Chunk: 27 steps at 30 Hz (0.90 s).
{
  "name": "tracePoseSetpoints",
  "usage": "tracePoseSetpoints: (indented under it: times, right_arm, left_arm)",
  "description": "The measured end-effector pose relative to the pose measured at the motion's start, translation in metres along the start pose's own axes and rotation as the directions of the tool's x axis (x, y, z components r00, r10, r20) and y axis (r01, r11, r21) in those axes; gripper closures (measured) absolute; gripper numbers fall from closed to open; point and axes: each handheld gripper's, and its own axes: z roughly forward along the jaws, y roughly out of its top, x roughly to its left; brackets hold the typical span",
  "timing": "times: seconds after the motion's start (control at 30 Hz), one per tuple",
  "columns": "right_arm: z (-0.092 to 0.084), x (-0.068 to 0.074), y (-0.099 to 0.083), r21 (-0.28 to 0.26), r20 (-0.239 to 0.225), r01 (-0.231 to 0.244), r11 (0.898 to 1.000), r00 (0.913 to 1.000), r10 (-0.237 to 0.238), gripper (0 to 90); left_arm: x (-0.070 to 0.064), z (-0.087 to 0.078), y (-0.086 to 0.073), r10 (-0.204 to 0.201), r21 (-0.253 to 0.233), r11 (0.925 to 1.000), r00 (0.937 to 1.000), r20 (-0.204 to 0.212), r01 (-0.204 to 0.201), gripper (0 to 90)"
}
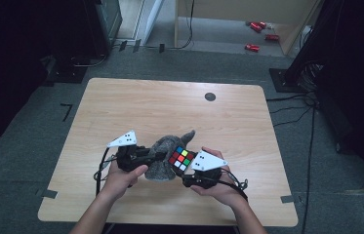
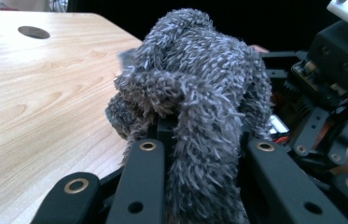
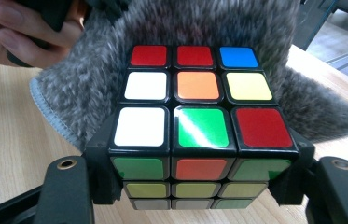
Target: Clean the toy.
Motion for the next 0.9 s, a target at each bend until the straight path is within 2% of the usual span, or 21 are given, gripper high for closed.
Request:
tracePoseSetpoints:
  times: [0.03,0.07,0.17,0.23,0.3,0.4,0.5,0.53,0.6,0.63,0.8,0.83,0.9]
  right_arm:
    - [0.000,0.001,0.000,0.007,0.005,0.007,1.000,1.0000,-0.007,34.6]
    - [0.000,0.001,0.000,0.008,0.006,0.010,1.000,0.9999,-0.010,34.5]
    - [-0.001,0.001,0.001,0.002,0.006,0.008,1.000,1.0000,-0.008,34.5]
    - [-0.003,0.000,0.002,-0.012,0.000,-0.004,1.000,1.0000,0.004,34.5]
    - [-0.004,-0.001,0.002,-0.026,-0.008,-0.004,1.000,1.0000,0.004,34.5]
    - [0.000,0.000,-0.002,0.000,-0.005,-0.001,1.000,1.0000,0.001,34.5]
    - [0.001,0.000,-0.002,0.009,-0.001,-0.002,1.000,1.0000,0.002,34.5]
    - [0.001,0.000,-0.001,0.010,0.003,0.002,1.000,1.0000,-0.003,34.5]
    - [-0.001,-0.001,0.000,0.000,0.005,-0.005,1.000,1.0000,0.005,34.5]
    - [-0.003,-0.002,0.001,-0.014,0.005,-0.008,1.000,1.0000,0.008,34.6]
    - [-0.012,-0.007,0.009,-0.070,0.041,-0.076,0.995,0.9961,0.079,34.5]
    - [-0.012,-0.007,0.010,-0.077,0.043,-0.087,0.993,0.9950,0.090,34.5]
    - [-0.010,-0.003,0.013,-0.097,0.050,-0.112,0.989,0.9919,0.117,34.5]
  left_arm:
    - [0.001,0.005,-0.003,0.009,0.032,0.9994,0.9997,-0.024,-0.009,77.2]
    - [0.001,0.005,-0.003,0.009,0.032,0.9994,0.9997,-0.024,-0.009,77.3]
    - [0.003,0.009,-0.007,0.010,0.076,0.9971,0.9989,-0.045,-0.006,77.2]
    - [0.002,0.009,-0.006,0.010,0.073,0.9973,0.9990,-0.043,-0.006,77.2]
    - [0.000,0.004,-0.002,0.000,0.039,0.9993,0.9999,-0.017,0.001,77.2]
    - [-0.001,-0.001,0.001,-0.016,-0.013,0.9998,0.9996,0.025,0.017,77.2]
    - [0.001,0.002,-0.001,-0.003,0.014,0.9999,1.0000,0.004,0.003,77.3]
    - [0.001,0.004,-0.003,0.012,0.037,0.9993,0.9998,-0.017,-0.011,77.3]
    - [0.000,0.010,-0.007,0.053,0.096,0.9943,0.9958,-0.074,-0.046,77.3]
    - [0.000,0.013,-0.009,0.063,0.112,0.9923,0.9941,-0.089,-0.052,77.3]
    - [-0.003,0.022,-0.015,0.107,0.156,0.9835,0.9900,-0.092,-0.092,77.7]
    - [-0.005,0.025,-0.016,0.120,0.169,0.9802,0.9882,-0.094,-0.103,77.8]
    - [-0.011,0.034,-0.021,0.165,0.217,0.9659,0.9818,-0.094,-0.142,77.3]
